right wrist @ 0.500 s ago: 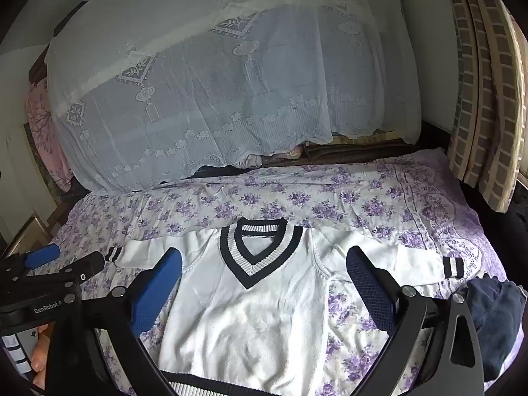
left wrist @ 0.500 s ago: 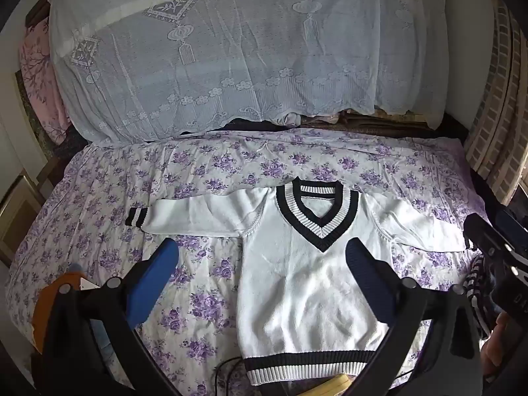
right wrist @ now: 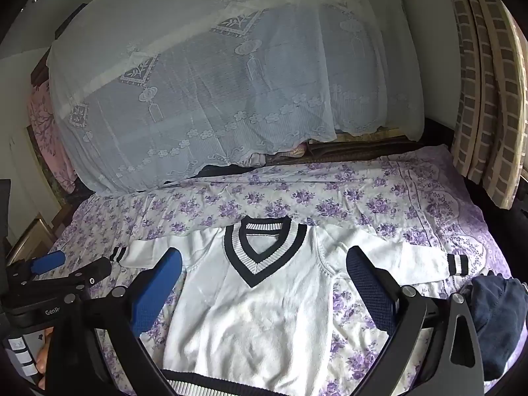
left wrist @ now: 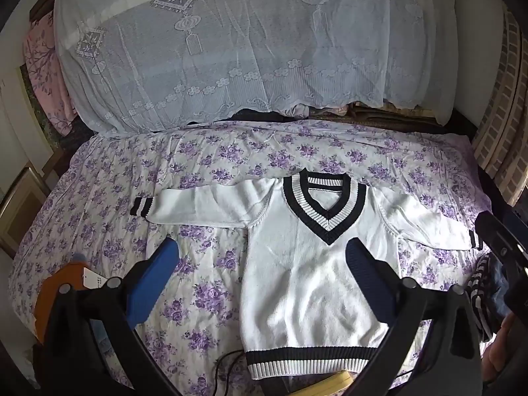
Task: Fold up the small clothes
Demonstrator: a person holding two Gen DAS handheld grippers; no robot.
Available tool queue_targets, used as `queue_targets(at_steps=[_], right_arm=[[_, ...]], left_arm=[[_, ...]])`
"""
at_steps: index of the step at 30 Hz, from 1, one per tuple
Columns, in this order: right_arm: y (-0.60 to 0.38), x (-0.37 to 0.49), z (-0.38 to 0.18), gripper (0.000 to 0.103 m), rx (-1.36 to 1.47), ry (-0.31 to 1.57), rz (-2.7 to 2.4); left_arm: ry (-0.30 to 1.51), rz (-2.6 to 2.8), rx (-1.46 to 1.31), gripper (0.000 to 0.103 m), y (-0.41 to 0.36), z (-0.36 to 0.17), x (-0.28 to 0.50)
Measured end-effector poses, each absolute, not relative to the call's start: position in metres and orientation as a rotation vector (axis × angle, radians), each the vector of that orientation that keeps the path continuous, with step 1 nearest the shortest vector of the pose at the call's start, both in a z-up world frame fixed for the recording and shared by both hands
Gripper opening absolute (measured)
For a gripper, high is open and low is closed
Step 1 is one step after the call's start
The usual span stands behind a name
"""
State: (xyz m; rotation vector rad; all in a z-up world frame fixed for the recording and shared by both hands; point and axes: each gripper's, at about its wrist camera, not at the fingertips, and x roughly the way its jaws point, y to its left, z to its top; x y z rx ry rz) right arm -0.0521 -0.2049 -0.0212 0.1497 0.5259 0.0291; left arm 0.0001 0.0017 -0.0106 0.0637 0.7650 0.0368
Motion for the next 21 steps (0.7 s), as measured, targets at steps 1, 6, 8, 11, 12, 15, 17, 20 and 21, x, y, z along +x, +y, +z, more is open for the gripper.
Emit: queue_targets(at_steps=[1,6,8,11,12,15,17,20,21], right_arm=[[-0.204,-0.052,-0.021,0.100,0.152,0.526,0.029],[-0.213,-0.054,-0.025,0.100,0.169,0.521,0.029],[-0.214,-0.055,-0.025,0.100,0.174,0.522,0.029],[-0.216,-0.054,-0.026,0.100,0.181,0.524,0.031],[-0.216,-0.053,-0.026,0.100,0.181,0.524,0.030],[-0.215,-0.053,-0.025,0.100,0.181,0.525,0.031],[-0.216,-0.053,-0.025,0.100,0.182,0.526,0.032],[-0.216,-0.053,-0.026,0.100,0.182,0.527,0.031],[-0.215,-0.053,-0.026,0.100,0.182,0.528,0.031]], left_arm=[[0.764,0.039,0.066,0.099,0.001,-0.011,-0.001],[0.766,0.041,0.074,0.099,0.000,-0.011,0.000],[0.767,0.043,0.075,0.099,0.000,-0.011,0.001],[0.767,0.043,0.077,0.099,-0.001,-0.010,0.000],[0.767,0.044,0.076,0.099,-0.001,-0.010,0.000],[0.765,0.048,0.074,0.099,-0.001,-0.010,-0.001],[0.763,0.052,0.070,0.099,0.001,-0.011,-0.002],[0.766,0.055,0.067,0.099,0.002,-0.011,-0.003],[0.768,0.056,0.066,0.099,0.003,-0.010,-0.002]])
